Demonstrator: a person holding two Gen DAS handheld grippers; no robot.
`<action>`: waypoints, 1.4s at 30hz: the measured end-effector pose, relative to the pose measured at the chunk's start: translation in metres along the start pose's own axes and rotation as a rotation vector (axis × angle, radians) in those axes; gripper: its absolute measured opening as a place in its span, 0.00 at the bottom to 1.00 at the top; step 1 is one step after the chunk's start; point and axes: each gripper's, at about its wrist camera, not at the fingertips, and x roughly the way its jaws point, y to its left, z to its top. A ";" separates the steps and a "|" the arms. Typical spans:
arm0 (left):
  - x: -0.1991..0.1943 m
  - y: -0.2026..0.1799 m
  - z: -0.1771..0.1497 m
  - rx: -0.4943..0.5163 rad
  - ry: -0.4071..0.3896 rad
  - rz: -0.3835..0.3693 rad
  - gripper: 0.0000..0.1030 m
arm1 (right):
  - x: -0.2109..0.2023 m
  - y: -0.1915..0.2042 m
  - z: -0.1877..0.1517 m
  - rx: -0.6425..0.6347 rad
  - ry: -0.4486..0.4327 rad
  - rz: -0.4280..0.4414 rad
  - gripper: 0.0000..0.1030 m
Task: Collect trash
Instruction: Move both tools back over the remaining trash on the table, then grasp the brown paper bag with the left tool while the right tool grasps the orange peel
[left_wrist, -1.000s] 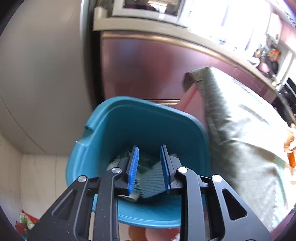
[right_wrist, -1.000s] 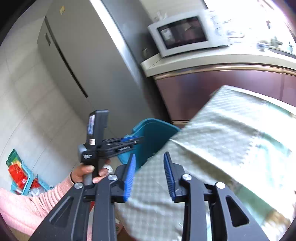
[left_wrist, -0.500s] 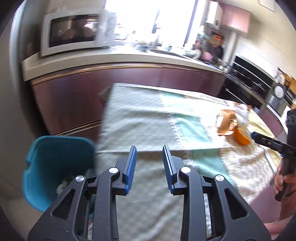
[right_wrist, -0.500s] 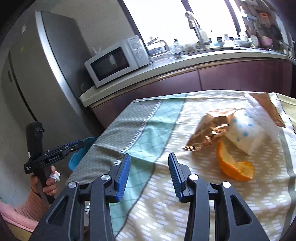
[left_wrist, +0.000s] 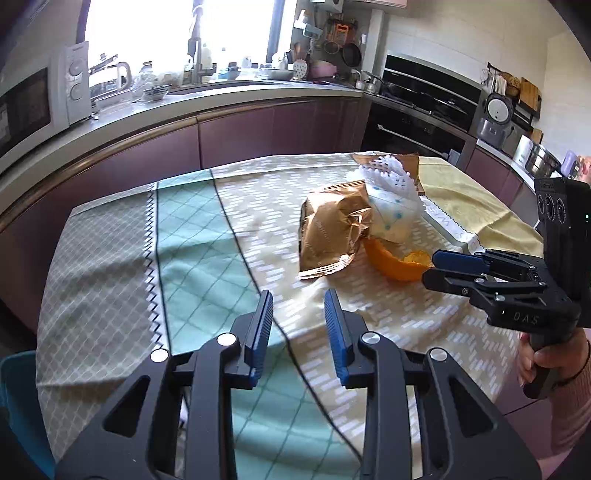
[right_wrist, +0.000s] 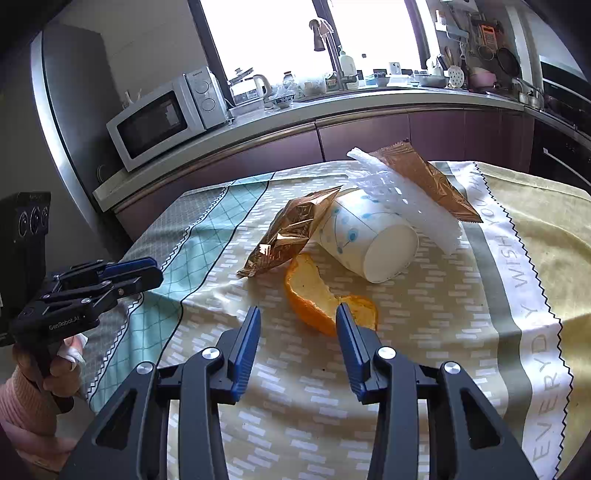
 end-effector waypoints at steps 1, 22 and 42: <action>0.009 -0.007 0.004 0.014 0.007 -0.001 0.28 | 0.001 0.000 0.000 -0.008 0.000 -0.005 0.39; 0.085 -0.041 0.035 0.066 0.112 -0.003 0.10 | 0.004 0.001 -0.004 -0.082 0.020 0.005 0.05; 0.079 -0.037 0.039 0.054 0.086 -0.012 0.05 | 0.001 0.005 -0.008 -0.079 0.026 0.017 0.03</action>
